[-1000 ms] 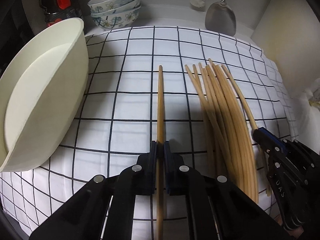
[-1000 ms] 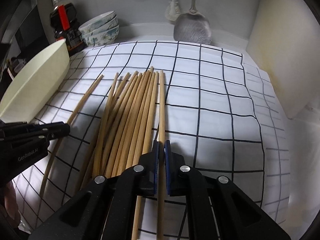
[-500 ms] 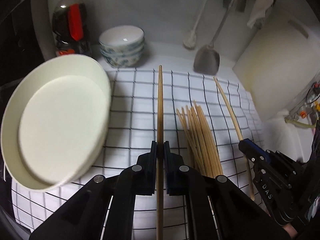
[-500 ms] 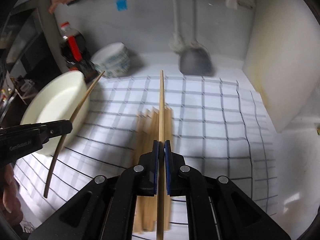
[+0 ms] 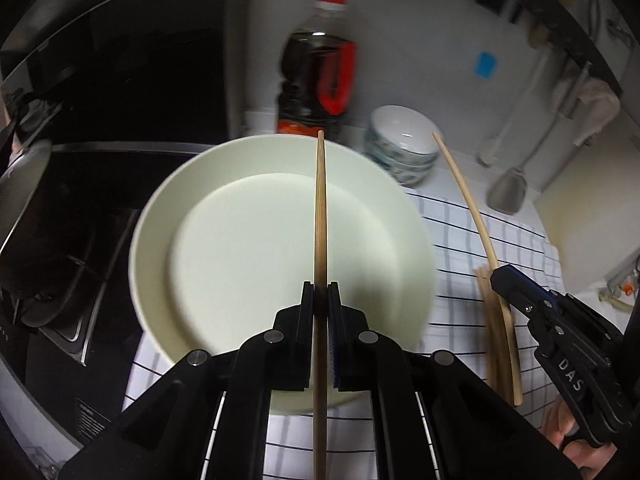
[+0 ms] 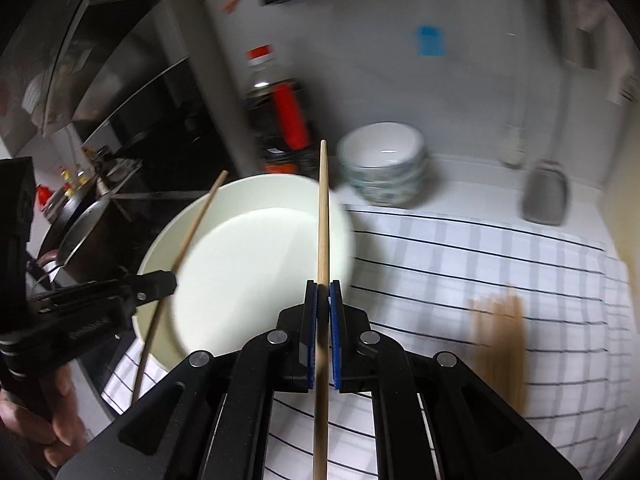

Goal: Organize utensils
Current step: 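Lift both held chopsticks and carry them over the white bowl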

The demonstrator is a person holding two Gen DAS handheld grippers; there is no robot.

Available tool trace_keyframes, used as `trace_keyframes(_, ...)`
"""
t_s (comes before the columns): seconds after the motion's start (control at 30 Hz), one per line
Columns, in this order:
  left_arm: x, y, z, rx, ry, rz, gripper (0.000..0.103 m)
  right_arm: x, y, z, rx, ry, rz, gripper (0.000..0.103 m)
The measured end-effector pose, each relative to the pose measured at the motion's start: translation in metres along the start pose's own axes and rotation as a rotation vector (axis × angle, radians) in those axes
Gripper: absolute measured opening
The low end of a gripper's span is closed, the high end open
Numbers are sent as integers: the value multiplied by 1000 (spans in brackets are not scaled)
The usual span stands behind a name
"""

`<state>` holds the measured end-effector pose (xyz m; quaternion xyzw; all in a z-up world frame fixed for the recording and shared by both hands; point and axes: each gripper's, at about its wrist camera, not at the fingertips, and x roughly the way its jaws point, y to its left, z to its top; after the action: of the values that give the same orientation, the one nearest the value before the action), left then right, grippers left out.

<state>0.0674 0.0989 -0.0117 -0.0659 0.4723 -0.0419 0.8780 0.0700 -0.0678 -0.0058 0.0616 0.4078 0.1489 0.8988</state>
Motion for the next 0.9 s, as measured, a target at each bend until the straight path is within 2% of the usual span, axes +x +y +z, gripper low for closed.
trace_keyframes(0.13,12,28,13,-9,6,15,7,30,31,15,12,43,48,6)
trace_keyframes(0.27,33,49,23,-27,50,-6,7,63,52,28,18,103,58,6)
trace_keyframes(0.33,43,55,26,-24,63,6,7,78,59,32,26,129,56,6)
trace_keyframes(0.67,83,72,35,-18,129,-7,7,131,59,39,100,243,35,6)
trace_keyframes(0.9,102,78,37,-28,175,-20,8,152,52,35,127,305,13,6)
